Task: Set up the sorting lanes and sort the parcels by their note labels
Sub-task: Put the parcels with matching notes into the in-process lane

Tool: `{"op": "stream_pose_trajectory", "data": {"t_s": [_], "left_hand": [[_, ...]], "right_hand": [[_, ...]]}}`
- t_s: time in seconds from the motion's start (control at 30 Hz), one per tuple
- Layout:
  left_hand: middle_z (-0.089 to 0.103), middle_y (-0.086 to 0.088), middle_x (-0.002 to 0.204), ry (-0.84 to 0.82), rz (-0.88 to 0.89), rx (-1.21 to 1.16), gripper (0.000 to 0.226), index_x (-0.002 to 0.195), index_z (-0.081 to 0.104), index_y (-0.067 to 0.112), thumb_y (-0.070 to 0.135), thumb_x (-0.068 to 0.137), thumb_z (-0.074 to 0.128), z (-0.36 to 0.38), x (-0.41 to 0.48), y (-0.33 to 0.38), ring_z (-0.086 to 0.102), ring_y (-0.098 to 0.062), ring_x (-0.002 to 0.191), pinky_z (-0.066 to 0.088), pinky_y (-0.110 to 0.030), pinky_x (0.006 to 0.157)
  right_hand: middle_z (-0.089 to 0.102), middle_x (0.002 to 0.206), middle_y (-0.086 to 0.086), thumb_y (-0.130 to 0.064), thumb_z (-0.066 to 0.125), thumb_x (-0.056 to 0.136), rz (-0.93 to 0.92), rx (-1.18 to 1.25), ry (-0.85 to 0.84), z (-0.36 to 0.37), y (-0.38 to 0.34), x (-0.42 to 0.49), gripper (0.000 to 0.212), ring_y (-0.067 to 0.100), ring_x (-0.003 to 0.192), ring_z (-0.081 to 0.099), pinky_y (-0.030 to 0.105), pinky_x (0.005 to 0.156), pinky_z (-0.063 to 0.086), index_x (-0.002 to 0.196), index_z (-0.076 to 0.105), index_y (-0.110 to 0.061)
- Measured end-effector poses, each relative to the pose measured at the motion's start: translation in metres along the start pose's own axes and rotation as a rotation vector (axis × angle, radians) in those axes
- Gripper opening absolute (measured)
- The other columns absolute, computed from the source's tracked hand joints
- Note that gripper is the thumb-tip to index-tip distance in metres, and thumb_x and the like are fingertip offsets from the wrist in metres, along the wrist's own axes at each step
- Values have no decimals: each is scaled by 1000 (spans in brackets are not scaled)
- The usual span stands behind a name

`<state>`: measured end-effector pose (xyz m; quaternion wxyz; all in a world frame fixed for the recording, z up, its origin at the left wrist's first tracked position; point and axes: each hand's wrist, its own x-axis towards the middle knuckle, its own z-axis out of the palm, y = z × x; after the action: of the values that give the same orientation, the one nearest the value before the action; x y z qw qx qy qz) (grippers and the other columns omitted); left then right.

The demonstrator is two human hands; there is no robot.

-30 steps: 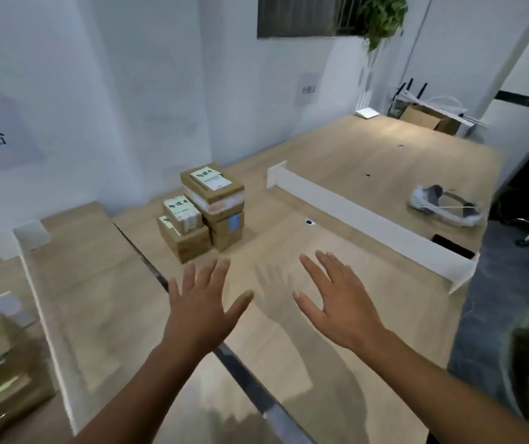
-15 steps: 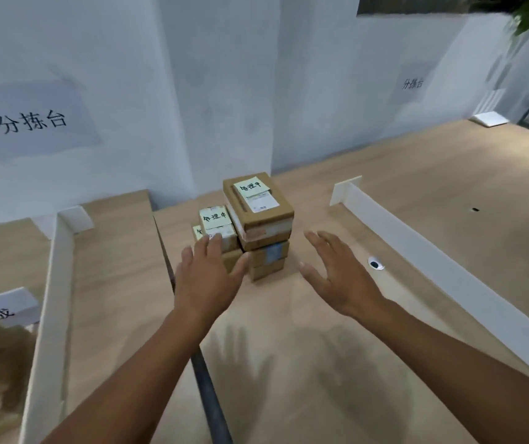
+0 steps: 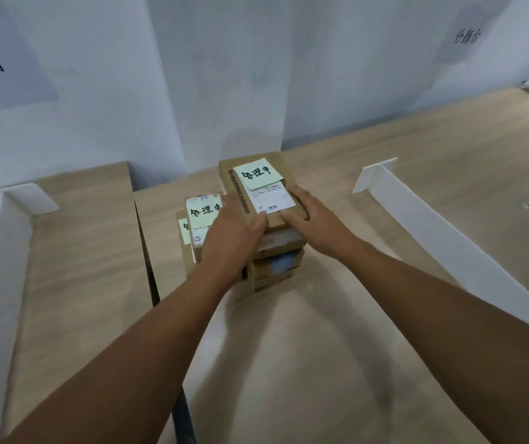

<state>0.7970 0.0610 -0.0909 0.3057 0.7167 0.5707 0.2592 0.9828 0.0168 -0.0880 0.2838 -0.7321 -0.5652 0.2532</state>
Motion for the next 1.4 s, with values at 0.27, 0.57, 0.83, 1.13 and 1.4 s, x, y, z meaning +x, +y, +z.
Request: {"op": "stream_pose_trajectory", "data": {"t_s": [0.27,0.57,0.83,1.13,1.4], "left_hand": [[68,-5,124,45,9,-77,67,151,25,28,45,93,55,-14,-31,21,57,-19,85,44,-32,74],[47,20,145,235,375,-214,80,155,28,36,44,86,68,-151,-226,37,55,-1,125,52,-21,90],[46,17,138,446,344,30,75,152,36,32,43,84,66,-292,-414,-20,45,2,129,38,-10,103],[44,2,135,608,72,159,76,150,38,28,43,80,63,-448,-601,-125,41,3,120,33,-8,98],[35,23,137,766,-55,167,80,146,23,51,49,77,62,-586,-765,-275,33,19,129,38,-23,101]], "right_hand": [[44,153,-6,-51,61,95,-99,33,57,-20,-18,-31,72,14,134,46,35,107,45,157,28,-35],[33,126,-7,-58,66,81,-436,157,220,-31,-119,-225,76,8,123,46,10,96,44,148,31,-49],[26,137,-9,-43,70,83,-736,265,129,55,-244,-364,72,-12,132,25,0,99,32,146,36,-35],[25,128,-22,-52,68,80,-948,320,-151,188,-407,-495,67,-7,130,34,5,102,32,138,33,-52],[24,131,-18,-63,60,80,-1051,230,-285,354,-559,-627,70,-6,112,38,29,100,43,142,30,-53]]}}
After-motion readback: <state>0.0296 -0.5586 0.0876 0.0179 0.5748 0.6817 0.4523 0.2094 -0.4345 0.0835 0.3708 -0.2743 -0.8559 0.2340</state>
